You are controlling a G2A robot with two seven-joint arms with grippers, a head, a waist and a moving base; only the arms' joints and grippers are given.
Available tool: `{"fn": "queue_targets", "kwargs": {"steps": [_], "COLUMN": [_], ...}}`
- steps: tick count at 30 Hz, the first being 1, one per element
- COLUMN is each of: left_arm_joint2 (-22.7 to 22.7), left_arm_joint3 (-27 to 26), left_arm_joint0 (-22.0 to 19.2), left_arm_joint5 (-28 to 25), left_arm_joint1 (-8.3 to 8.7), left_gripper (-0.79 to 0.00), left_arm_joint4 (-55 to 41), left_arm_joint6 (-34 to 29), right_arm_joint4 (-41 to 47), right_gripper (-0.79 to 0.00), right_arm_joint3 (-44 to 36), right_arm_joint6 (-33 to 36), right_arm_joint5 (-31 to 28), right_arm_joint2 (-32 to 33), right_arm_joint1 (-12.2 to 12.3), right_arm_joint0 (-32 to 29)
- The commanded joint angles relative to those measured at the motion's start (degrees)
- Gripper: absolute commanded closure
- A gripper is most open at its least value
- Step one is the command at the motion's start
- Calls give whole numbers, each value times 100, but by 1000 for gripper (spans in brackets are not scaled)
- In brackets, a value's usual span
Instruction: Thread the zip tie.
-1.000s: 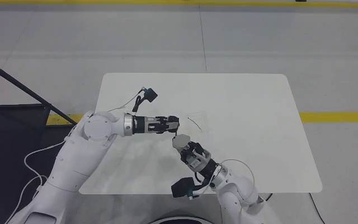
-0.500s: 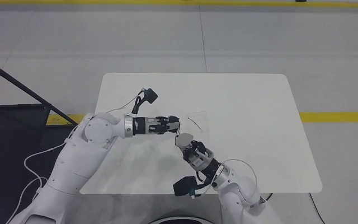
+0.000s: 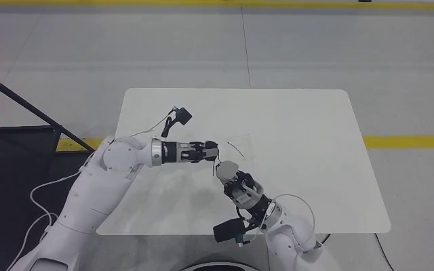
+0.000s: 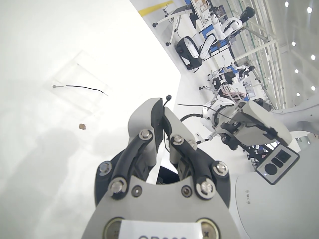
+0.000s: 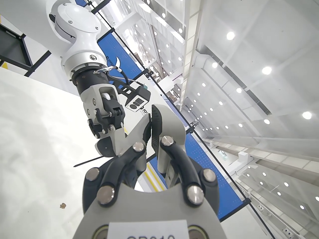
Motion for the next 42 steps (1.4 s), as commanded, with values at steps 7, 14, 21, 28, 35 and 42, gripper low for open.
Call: {"fn": "queue_targets", "kwargs": {"steps": [7, 14, 21, 28, 35, 42], "left_arm_joint2": [38, 47, 50, 54, 71, 76], "left_arm_joint3": [31, 49, 45, 29, 25, 24], "left_arm_joint0": [-35, -43, -43, -39, -47, -46], "left_arm_joint5": [4, -9, -9, 1, 25, 4], "left_arm_joint1": [-1, 2, 8, 14, 17, 21], "left_gripper": [0, 0, 0, 0, 0, 0], "left_arm_joint4": [-55, -77, -82, -82, -78, -80], "left_arm_joint6": [-53, -41, -40, -33, -46, -34], "right_arm_joint4": [-20, -75, -158, -132, -112, -122], "right_gripper": [0, 0, 0, 0, 0, 0], "right_arm_joint3": [55, 68, 68, 53, 58, 57], "right_arm_joint6": [78, 129, 206, 182, 165, 175], "right_arm_joint5": [97, 18, 84, 120, 149, 120], "right_arm_joint2": [-41, -67, -69, -60, -55, -55], "right_arm_joint1": [-15, -17, -18, -18, -19, -18], "right_arm_joint0": [35, 68, 58, 46, 38, 38]}}
